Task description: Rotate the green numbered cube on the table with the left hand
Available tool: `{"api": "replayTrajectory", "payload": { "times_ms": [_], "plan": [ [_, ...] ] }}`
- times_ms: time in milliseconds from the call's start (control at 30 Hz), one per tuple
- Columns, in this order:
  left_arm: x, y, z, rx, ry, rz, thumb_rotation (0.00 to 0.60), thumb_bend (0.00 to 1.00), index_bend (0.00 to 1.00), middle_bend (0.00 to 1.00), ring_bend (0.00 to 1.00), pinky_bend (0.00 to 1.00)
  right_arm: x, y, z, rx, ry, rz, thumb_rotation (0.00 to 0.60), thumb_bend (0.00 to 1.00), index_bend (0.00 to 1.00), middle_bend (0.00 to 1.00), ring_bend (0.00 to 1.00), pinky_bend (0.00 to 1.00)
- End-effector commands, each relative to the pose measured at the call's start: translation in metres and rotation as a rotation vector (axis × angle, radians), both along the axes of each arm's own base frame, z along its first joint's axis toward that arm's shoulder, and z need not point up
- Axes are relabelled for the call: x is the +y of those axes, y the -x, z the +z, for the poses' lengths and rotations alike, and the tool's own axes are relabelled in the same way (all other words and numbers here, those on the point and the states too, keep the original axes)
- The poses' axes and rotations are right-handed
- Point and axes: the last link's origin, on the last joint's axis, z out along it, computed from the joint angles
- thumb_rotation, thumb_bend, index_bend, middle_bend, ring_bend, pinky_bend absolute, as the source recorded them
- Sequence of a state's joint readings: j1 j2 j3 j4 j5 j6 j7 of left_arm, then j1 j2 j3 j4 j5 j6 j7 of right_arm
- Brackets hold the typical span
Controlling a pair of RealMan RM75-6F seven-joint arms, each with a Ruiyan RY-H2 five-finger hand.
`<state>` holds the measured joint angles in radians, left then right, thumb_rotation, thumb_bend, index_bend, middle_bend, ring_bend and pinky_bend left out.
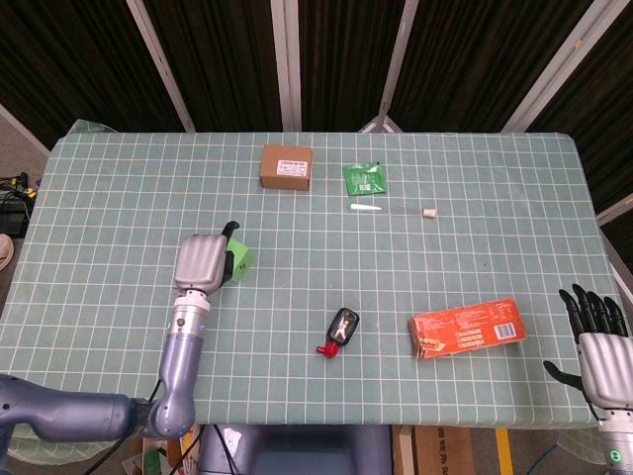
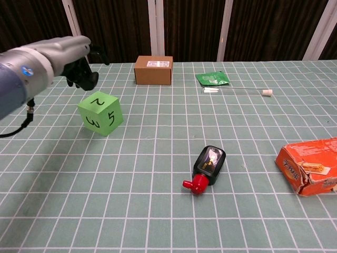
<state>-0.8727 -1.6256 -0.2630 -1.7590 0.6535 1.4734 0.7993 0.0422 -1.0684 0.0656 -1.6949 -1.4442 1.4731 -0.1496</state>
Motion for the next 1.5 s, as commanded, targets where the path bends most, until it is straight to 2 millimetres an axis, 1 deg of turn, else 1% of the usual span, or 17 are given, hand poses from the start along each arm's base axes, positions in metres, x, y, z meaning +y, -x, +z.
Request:
{"api": "replayTrajectory", "payload": {
  "times_ms": [33, 167, 233, 300, 500, 667, 767, 867, 1000, 1233, 1500],
  "plan": [
    [-0.018, 0.029, 0.022, 0.007, 0.038, -0.001, 0.600, 0.77, 0.23, 0.79, 0.58, 0.50, 0.001, -0.001, 0.000, -0.002, 0.003, 0.002, 0.600, 0.04, 0.06, 0.00, 0.00, 0.00],
    [-0.039, 0.062, 0.045, 0.015, 0.077, 0.002, 0.600, 0.77, 0.23, 0.79, 0.58, 0.50, 0.002, -0.001, 0.000, 0.000, 0.001, 0.001, 0.600, 0.05, 0.07, 0.00, 0.00, 0.00],
    [-0.045, 0.079, 0.053, 0.020, 0.085, -0.005, 0.600, 0.77, 0.23, 0.78, 0.58, 0.50, 0.002, -0.002, -0.001, 0.001, -0.003, 0.000, 0.600, 0.04, 0.07, 0.00, 0.00, 0.00],
    [-0.048, 0.093, 0.057, 0.019, 0.090, -0.023, 0.600, 0.77, 0.23, 0.78, 0.57, 0.50, 0.003, -0.002, -0.003, 0.003, -0.010, 0.000, 0.600, 0.04, 0.07, 0.00, 0.00, 0.00],
    [-0.043, 0.125, 0.053, -0.063, 0.125, -0.014, 0.600, 0.77, 0.23, 0.77, 0.57, 0.50, 0.003, -0.002, -0.005, 0.012, -0.010, -0.009, 0.600, 0.04, 0.07, 0.00, 0.00, 0.00],
    [-0.037, 0.143, 0.045, -0.088, 0.151, 0.016, 0.600, 0.77, 0.22, 0.75, 0.57, 0.50, 0.002, -0.002, -0.007, 0.020, -0.012, -0.014, 0.600, 0.04, 0.07, 0.00, 0.00, 0.00],
    [-0.030, 0.148, 0.038, -0.136, 0.151, 0.034, 0.600, 0.77, 0.22, 0.75, 0.57, 0.50, 0.002, -0.002, -0.009, 0.024, -0.017, -0.017, 0.600, 0.04, 0.06, 0.00, 0.00, 0.00],
    [-0.022, 0.152, 0.030, -0.146, 0.145, 0.038, 0.600, 0.77, 0.22, 0.76, 0.57, 0.50, 0.002, -0.003, -0.009, 0.026, -0.017, -0.018, 0.600, 0.04, 0.06, 0.00, 0.00, 0.00],
    [-0.015, 0.151, 0.018, -0.153, 0.152, 0.043, 0.600, 0.77, 0.22, 0.76, 0.57, 0.50, 0.002, -0.003, -0.011, 0.032, -0.020, -0.017, 0.600, 0.05, 0.07, 0.00, 0.00, 0.00],
    [-0.005, 0.138, -0.003, -0.173, 0.153, 0.033, 0.600, 0.77, 0.22, 0.76, 0.57, 0.50, 0.002, -0.002, -0.011, 0.032, -0.024, -0.021, 0.600, 0.04, 0.06, 0.00, 0.00, 0.00],
    [-0.006, 0.121, -0.024, -0.159, 0.173, 0.014, 0.600, 0.77, 0.22, 0.76, 0.57, 0.50, 0.003, -0.003, -0.009, 0.028, -0.018, -0.016, 0.600, 0.04, 0.07, 0.00, 0.00, 0.00]
  ]
}}
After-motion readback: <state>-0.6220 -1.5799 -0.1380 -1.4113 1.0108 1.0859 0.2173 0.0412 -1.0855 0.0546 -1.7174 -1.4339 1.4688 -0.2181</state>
